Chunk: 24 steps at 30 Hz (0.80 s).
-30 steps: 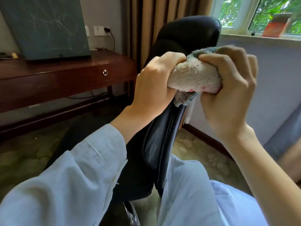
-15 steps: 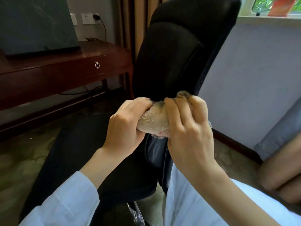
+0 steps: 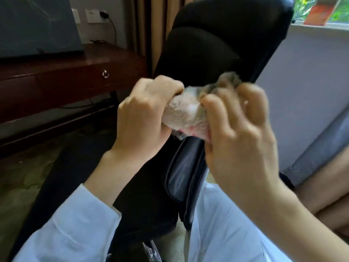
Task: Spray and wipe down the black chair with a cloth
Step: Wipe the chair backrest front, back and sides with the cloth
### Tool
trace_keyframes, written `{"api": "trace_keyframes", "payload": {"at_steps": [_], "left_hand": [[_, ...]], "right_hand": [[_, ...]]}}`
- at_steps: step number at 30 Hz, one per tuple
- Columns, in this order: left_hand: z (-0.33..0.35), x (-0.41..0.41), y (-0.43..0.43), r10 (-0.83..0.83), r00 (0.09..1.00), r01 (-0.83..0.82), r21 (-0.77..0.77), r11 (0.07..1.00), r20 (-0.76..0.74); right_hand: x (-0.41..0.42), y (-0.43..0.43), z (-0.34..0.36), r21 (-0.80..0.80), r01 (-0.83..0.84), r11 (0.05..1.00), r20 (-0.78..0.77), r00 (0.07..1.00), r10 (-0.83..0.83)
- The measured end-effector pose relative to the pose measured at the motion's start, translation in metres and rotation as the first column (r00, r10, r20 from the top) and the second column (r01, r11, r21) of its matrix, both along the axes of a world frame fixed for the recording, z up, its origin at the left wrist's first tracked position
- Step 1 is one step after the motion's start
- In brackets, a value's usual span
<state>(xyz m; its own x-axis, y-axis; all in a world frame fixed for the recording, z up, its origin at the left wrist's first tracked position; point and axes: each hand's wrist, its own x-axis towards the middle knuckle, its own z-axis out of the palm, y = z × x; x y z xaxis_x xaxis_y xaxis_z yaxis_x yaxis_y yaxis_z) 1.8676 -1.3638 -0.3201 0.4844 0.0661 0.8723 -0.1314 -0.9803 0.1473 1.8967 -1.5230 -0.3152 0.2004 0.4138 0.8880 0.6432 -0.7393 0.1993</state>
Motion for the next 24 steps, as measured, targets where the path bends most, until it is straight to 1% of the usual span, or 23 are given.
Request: {"api": "trace_keyframes", "payload": {"at_steps": [2, 3, 6, 10, 12, 15, 17, 19, 21, 22, 24], "left_hand": [[-0.019, -0.001, 0.004, -0.008, 0.998, 0.009, 0.033, 0.999, -0.054], [-0.03, -0.004, 0.005, -0.009, 0.998, 0.013, 0.056, 0.998, -0.07], [-0.065, -0.012, 0.009, -0.02, 0.992, 0.033, 0.109, 0.993, -0.122], [-0.116, -0.023, 0.009, -0.016, 0.976, 0.046, 0.133, 0.99, -0.215], [-0.141, -0.028, 0.009, -0.016, 0.967, 0.05, 0.132, 0.99, -0.253], [-0.179, -0.032, 0.009, -0.023, 0.947, 0.059, 0.102, 0.993, -0.32], [-0.205, -0.035, 0.006, -0.017, 0.918, 0.036, 0.041, 0.998, -0.395], [-0.222, -0.04, 0.0, -0.037, 0.891, 0.018, -0.046, 0.999, -0.453], [-0.22, -0.044, -0.003, -0.063, 0.897, 0.019, -0.105, 0.994, -0.438], [-0.212, -0.044, -0.004, -0.07, 0.913, 0.027, -0.111, 0.993, -0.403], [-0.185, -0.041, -0.003, -0.07, 0.957, 0.047, -0.087, 0.995, -0.282]], "right_hand": [[-0.006, 0.0, -0.018, -0.129, 0.12, 0.984, 0.099, 0.989, -0.108], [-0.007, 0.001, -0.029, -0.18, 0.167, 0.969, 0.115, 0.982, -0.147], [-0.011, 0.005, -0.069, -0.349, 0.236, 0.907, 0.069, 0.972, -0.226], [-0.012, 0.01, -0.131, -0.403, 0.221, 0.888, -0.004, 0.97, -0.244], [-0.011, 0.011, -0.157, -0.384, 0.167, 0.908, -0.05, 0.978, -0.202], [-0.009, 0.011, -0.196, -0.319, 0.044, 0.947, -0.157, 0.983, -0.099], [-0.01, 0.009, -0.22, -0.317, -0.024, 0.948, -0.221, 0.974, -0.05], [-0.011, 0.007, -0.234, -0.287, -0.103, 0.952, -0.325, 0.946, 0.005], [-0.012, 0.003, -0.233, -0.211, -0.164, 0.964, -0.415, 0.907, 0.063], [-0.011, 0.001, -0.225, -0.166, -0.193, 0.967, -0.428, 0.898, 0.106], [-0.011, 0.0, -0.197, -0.054, -0.249, 0.967, -0.393, 0.895, 0.209]]}}
